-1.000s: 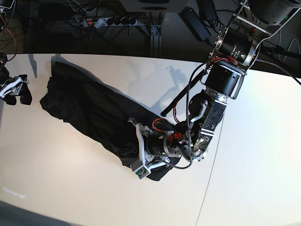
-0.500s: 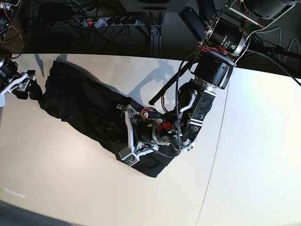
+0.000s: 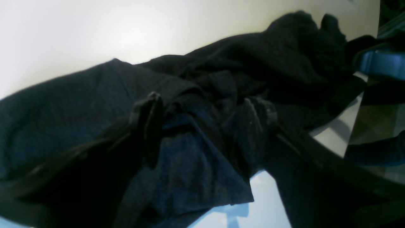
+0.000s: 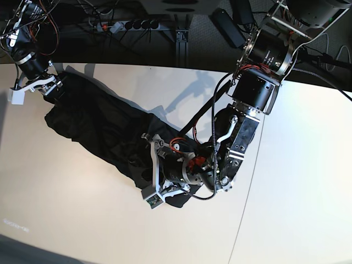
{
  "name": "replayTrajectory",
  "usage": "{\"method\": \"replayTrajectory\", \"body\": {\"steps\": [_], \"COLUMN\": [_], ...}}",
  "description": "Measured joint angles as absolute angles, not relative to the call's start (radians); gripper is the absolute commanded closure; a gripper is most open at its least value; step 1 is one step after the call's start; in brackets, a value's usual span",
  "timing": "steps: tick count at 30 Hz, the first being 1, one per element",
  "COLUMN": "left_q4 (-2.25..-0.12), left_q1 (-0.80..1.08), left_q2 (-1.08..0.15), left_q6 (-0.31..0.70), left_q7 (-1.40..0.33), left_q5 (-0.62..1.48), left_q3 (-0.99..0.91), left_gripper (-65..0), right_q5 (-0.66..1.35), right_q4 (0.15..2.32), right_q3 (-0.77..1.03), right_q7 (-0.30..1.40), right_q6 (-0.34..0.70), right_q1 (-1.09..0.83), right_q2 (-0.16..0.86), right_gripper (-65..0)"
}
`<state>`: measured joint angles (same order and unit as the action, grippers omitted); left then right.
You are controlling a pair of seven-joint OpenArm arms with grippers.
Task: Fold the T-shirt properly
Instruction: 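Swing the left gripper's strip end toward the right gripper to fold it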
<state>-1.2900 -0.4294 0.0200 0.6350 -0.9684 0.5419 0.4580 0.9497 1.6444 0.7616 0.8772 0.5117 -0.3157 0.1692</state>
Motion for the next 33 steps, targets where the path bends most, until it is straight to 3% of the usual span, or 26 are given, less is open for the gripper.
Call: {"method": "replayTrajectory", "body": {"steps": [7,19,33], "left_q4": [-1.29,-1.29,-1.29], "left_q1": [-0.445,-0.444,-0.444], "left_q2": [0.001,-0.019,-0.027], "left_q6": [0.635,0.635,0.635], "left_q7": [-0.965,-0.963,-0.937], "left_q5": [0.543,0.542,0.516], "left_q3": [0.459,0.459,0.459], "left_gripper": [-41.9,-41.9,-41.9], "right_q5": [0.957,0.935,1.002], "right_q4": [1.644,1.592,1.377], "right_q3": [0.902,0.901,0.877], "right_q7": [0.878,0.85,0.814], "right_q6": [0.512,0.512,0.512], "right_q1": [-0.333,-0.332,-0.213], "right_q2": [0.171,0.162,0.076], "right_gripper": [-38.8,-38.8,-38.8]}}
